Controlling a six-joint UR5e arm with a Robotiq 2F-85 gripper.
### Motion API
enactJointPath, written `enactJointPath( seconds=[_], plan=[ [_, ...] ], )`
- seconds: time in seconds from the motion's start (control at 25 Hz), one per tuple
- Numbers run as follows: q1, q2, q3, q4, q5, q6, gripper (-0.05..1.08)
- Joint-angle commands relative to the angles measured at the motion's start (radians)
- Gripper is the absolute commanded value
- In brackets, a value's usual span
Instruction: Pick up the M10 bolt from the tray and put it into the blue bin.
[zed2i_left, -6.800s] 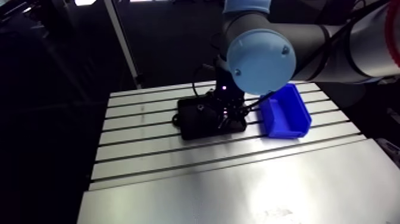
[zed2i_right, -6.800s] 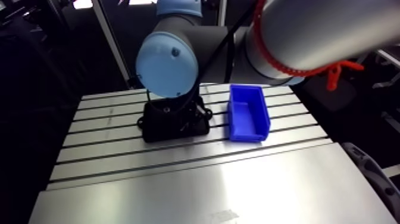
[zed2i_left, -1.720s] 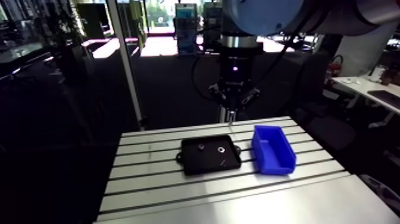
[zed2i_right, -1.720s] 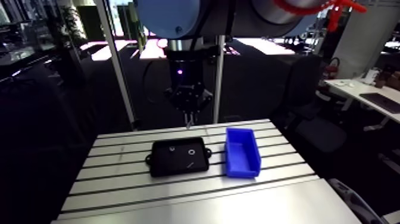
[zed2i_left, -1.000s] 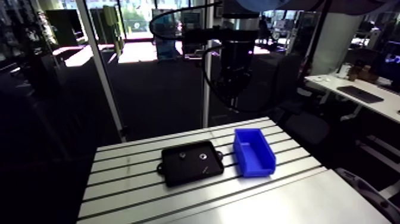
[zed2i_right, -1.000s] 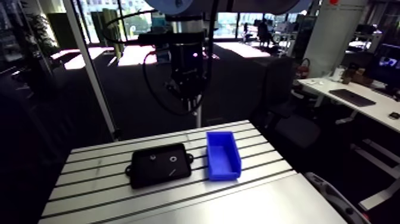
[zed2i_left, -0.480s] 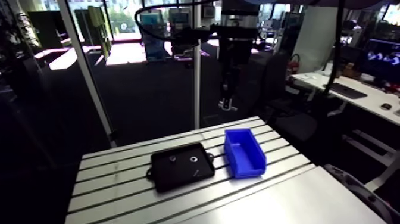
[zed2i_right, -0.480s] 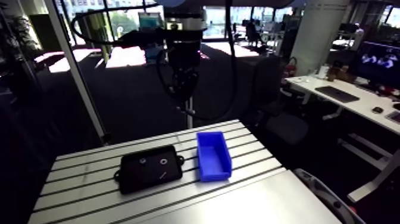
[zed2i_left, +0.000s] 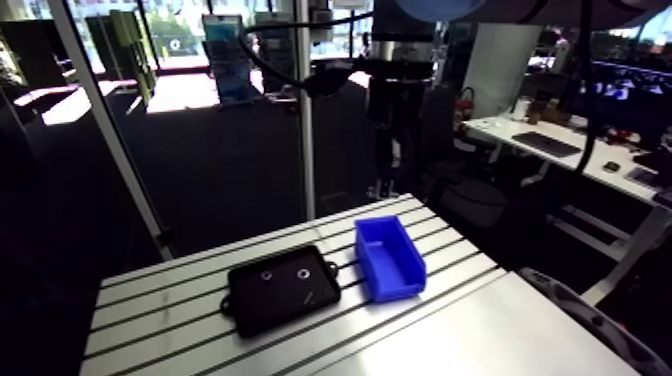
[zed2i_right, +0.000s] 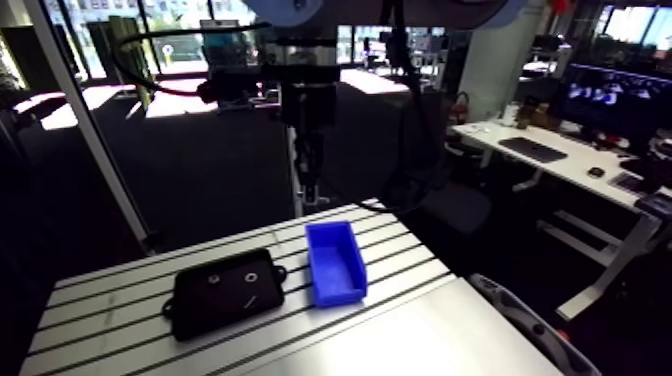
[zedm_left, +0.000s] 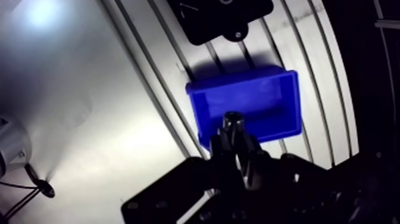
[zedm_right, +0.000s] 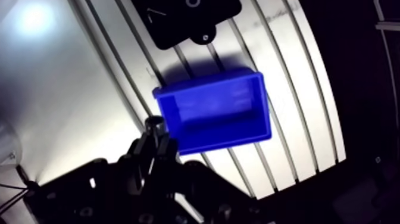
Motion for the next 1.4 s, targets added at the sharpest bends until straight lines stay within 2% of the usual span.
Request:
enactJointPath(
  seconds=[0.04, 0.4, 0.44, 0.6, 0.8, 1.4],
  plan=[
    [-0.015, 0.017, 0.023, -0.010, -0.002, -0.029, 0.97],
    [-0.015, 0.089, 0.046, -0.126, -0.005, -0.019, 0.97],
    [-0.015, 0.095, 0.049, -0.135, -0.013, -0.019, 0.97],
    [-0.015, 0.117, 0.065, -0.185, -0.063, -0.017, 0.97],
    [-0.015, 0.137, 0.082, -0.230, -0.082, -0.019, 0.96],
    [-0.022, 0.226, 0.117, -0.325, -0.083, -0.016, 0.96]
  ],
)
